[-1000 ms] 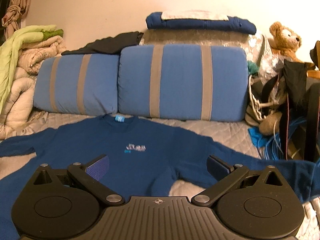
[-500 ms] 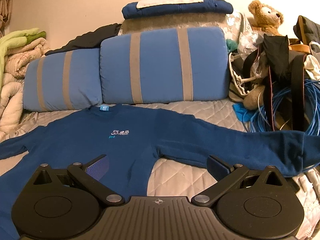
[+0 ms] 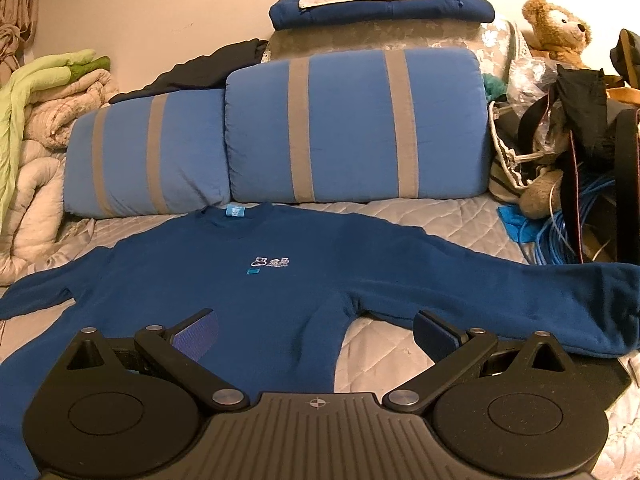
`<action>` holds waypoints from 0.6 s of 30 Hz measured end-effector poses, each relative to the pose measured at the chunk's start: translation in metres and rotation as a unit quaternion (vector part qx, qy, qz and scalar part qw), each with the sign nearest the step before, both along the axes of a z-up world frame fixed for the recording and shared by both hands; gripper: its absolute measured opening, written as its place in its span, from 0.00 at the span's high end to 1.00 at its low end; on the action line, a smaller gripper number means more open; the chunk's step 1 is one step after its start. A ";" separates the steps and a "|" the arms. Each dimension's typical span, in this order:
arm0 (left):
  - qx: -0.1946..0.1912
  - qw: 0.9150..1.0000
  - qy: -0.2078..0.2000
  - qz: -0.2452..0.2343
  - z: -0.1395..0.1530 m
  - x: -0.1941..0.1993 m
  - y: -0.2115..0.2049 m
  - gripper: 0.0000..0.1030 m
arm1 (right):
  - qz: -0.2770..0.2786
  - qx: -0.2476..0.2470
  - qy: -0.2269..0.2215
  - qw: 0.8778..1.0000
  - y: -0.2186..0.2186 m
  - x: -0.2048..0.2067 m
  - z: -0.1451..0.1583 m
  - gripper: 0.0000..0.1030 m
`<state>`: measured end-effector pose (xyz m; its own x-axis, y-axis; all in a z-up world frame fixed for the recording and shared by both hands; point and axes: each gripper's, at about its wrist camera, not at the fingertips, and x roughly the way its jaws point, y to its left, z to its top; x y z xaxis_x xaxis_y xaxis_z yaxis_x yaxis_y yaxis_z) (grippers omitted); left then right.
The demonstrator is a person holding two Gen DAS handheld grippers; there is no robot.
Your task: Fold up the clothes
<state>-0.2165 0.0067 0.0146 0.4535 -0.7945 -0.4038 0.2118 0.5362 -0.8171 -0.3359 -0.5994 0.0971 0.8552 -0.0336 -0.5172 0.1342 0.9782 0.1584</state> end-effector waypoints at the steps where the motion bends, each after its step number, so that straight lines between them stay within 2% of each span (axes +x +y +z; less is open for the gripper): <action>1: 0.000 1.000 -0.001 -0.001 0.000 0.000 -0.001 0.34 | -0.001 0.000 0.001 1.000 0.000 0.000 0.000 0.00; 14: -0.024 1.000 0.007 0.001 -0.005 0.000 -0.010 0.34 | -0.025 0.007 0.017 1.000 -0.018 -0.021 -0.002 0.01; 17: -0.041 0.999 0.017 0.007 -0.007 -0.003 -0.008 0.34 | -0.012 0.003 0.028 1.000 -0.023 -0.034 -0.004 0.01; 18: -0.043 0.999 0.020 0.008 -0.007 -0.003 -0.008 0.38 | -0.005 0.006 0.032 0.999 -0.026 -0.039 -0.005 0.01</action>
